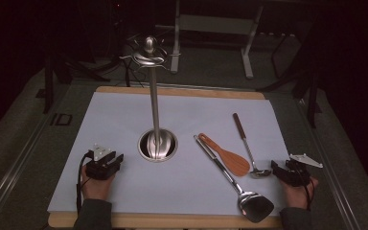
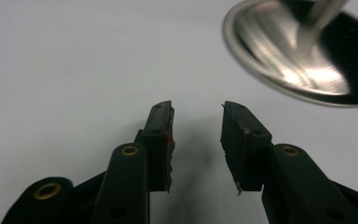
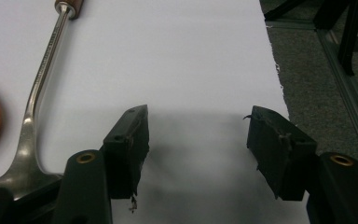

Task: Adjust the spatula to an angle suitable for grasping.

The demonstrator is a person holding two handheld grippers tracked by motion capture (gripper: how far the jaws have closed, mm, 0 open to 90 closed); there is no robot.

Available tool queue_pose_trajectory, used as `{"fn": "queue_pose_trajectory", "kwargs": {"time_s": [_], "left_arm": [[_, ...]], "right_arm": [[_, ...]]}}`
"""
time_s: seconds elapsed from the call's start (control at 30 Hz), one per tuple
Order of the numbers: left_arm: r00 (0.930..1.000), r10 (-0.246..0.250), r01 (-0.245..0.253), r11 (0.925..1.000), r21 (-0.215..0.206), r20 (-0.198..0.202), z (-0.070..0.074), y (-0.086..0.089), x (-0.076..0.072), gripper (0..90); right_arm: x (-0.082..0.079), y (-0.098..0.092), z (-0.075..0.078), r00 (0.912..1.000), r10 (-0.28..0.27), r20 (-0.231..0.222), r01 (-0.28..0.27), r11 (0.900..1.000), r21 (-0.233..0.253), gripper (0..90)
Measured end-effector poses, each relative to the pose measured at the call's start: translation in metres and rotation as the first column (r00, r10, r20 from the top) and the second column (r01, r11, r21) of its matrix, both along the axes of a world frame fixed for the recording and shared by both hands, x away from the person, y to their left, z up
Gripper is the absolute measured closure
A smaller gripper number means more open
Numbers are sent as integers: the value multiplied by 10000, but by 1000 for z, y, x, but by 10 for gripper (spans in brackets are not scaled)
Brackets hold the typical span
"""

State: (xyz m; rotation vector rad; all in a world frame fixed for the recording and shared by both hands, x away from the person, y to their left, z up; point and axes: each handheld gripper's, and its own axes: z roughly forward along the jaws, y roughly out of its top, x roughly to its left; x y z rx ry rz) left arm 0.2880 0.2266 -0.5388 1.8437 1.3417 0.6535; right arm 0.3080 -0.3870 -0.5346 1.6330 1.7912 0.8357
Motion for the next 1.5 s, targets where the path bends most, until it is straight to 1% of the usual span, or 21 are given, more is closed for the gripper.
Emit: {"fn": "queue_pose_trajectory", "kwargs": {"time_s": [0.03, 0.07, 0.1, 0.17, 0.3, 0.53, 0.73, 0.93, 1.0, 1.13, 1.17, 1.33, 1.37, 1.4, 1.43, 1.5], "left_arm": [[10000, 0, 0, 10000, 0, 0, 0, 0, 0, 646], [9998, -129, 128, 9999, 28, 164, 1, 1, 0, 645], [9998, -129, 128, 9999, 28, 164, 1, 1, 0, 646], [9989, -332, 336, 9993, -130, 321, 1, 4, -1, 655], [9982, -420, 432, 9987, -287, 426, 1, 8, -1, 656], [9969, -626, 634, 9979, -135, 485, 0, 10, -1, 672], [9957, -790, 770, 9961, 428, 476, -1, 4, -1, 677], [9956, -802, 782, 9960, 427, 481, -1, 4, -1, 676], [9956, -803, 784, 9961, 400, 487, -1, 4, -1, 676], [9957, -804, 787, 9962, 377, 460, -1, 4, -1, 673], [9957, -801, 785, 9962, 372, 456, -1, 4, -1, 671], [9956, -821, 804, 9961, 374, 458, -1, 4, -1, 672], [9955, -819, 802, 9961, 372, 472, -1, 4, -1, 675], [9955, -819, 802, 9961, 372, 472, -1, 4, -1, 675], [9956, -814, 796, 9961, 382, 474, -1, 4, -1, 674], [9957, -795, 776, 9962, 393, 486, -1, 4, -1, 664]], "right_arm": [[0, 0, 0, 10000, 43, -13, -43, 10000, 14, 388], [0, 0, 0, 10000, 84, -26, -84, 10000, 20, 388], [0, 0, 0, 10000, 84, -26, -84, 10000, 20, 388], [1, 0, 0, 9997, 233, -61, -233, 9997, 30, 400], [1, 1, 0, 9995, 294, -77, -294, 9996, -26, 400], [1, 1, 0, 9995, 309, -88, -309, 9995, 16, 399], [1, 1, 0, 9992, 395, -66, -395, 9992, 4, 407], [1, 1, 0, 9990, 436, -104, -436, 9990, 0, 418], [0, 2, 0, 9990, 452, 27, -452, 9989, -117, 442], [-1, 3, 1, 9989, 454, 114, -452, 9988, -191, 470], [-2, 3, 2, 9988, 476, 120, -476, 9988, -70, 488], [-1, 7, 3, 9978, 657, 45, -658, 9978, 47, 531], [-1, 9, 6, 9972, 736, 108, -738, 9971, 203, 545], [-1, 9, 6, 9972, 736, 108, -738, 9971, 203, 545], [-1, 11, 10, 9965, 812, 205, -818, 9963, 281, 563], [-1, 12, 12, 9962, 842, 228, -847, 9961, 235, 570]]}}
